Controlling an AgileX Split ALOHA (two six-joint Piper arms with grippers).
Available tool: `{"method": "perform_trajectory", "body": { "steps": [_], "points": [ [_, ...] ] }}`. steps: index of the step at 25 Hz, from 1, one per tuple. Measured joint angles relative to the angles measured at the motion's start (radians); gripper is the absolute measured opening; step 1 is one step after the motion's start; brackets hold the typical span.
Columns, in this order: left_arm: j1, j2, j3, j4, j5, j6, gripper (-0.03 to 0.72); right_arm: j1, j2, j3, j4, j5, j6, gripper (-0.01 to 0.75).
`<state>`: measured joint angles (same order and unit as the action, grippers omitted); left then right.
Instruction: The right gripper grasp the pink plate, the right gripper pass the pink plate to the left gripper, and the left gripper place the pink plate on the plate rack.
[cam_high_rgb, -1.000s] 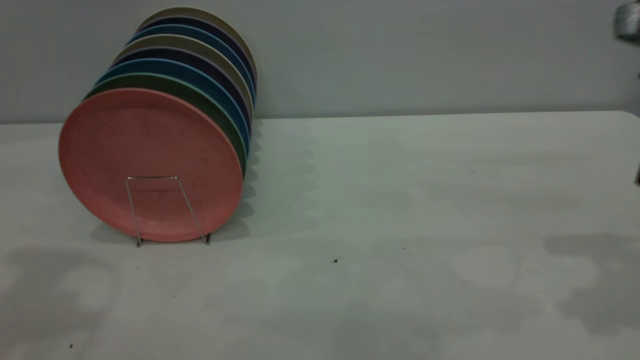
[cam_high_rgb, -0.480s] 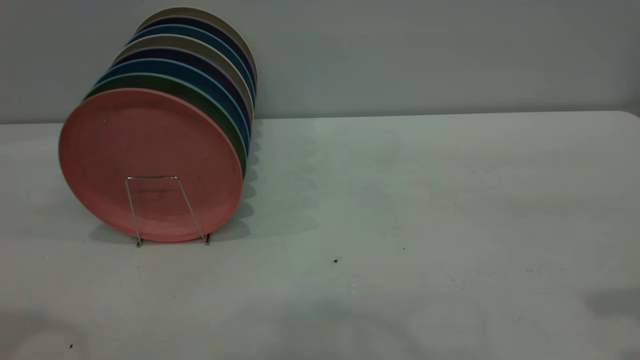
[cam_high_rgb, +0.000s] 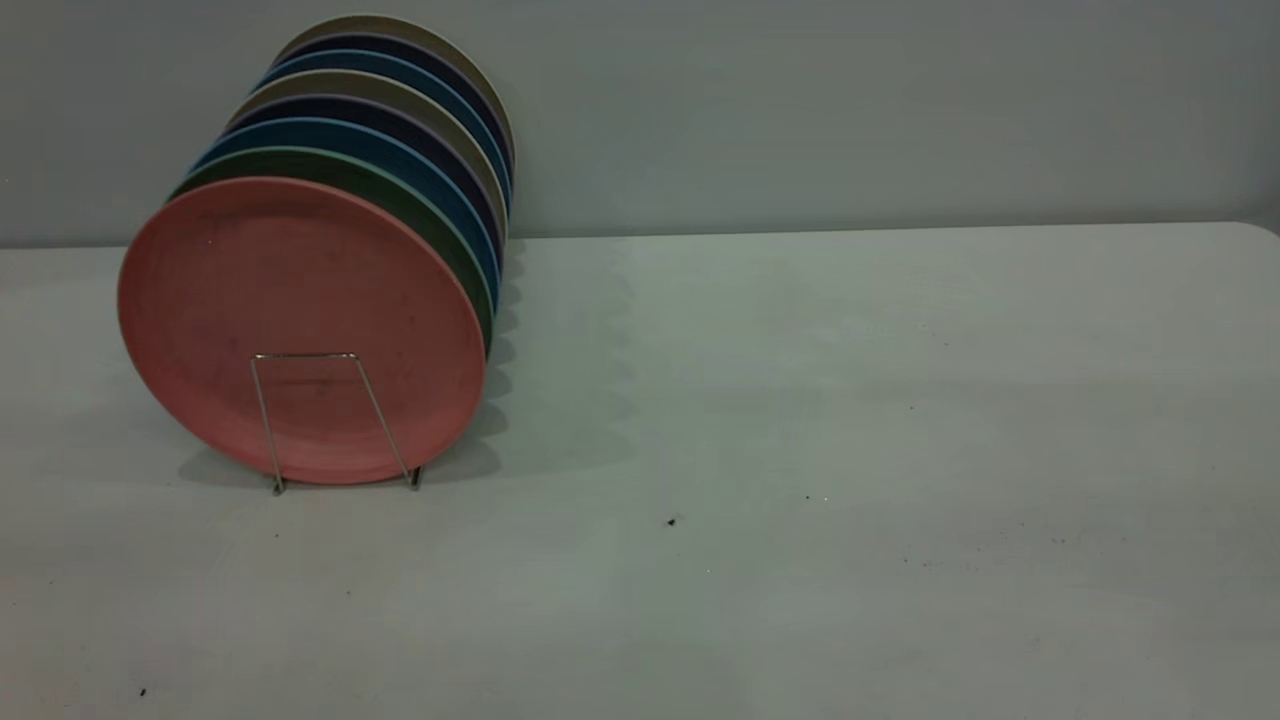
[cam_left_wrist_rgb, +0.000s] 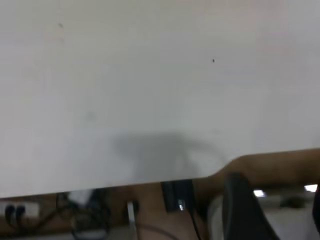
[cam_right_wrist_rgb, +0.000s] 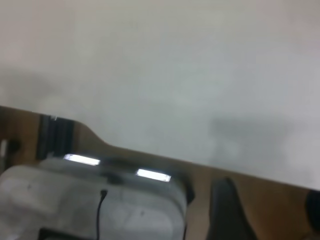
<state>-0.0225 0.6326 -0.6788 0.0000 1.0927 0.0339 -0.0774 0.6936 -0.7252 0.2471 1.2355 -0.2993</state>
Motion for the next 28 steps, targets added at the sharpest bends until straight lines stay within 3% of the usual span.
{"method": "perform_trajectory", "body": {
  "steps": [8,12,22,28],
  "points": [
    [0.000,-0.362,0.121,0.000,0.026,0.000,0.370,0.000,-0.336,0.204,0.001,-0.058,-0.042,0.471],
    [0.000,-0.488,0.166,0.000,0.046,0.000,0.370,0.007,-0.418,0.230,-0.002,-0.060,-0.048,0.452],
    [0.000,-0.639,0.185,0.000,0.052,0.000,0.370,0.187,-0.524,0.232,-0.066,-0.063,-0.048,0.300],
    [0.000,-0.643,0.192,0.000,0.045,0.000,0.370,0.203,-0.579,0.242,-0.049,-0.071,-0.046,0.283]
  ]
}}
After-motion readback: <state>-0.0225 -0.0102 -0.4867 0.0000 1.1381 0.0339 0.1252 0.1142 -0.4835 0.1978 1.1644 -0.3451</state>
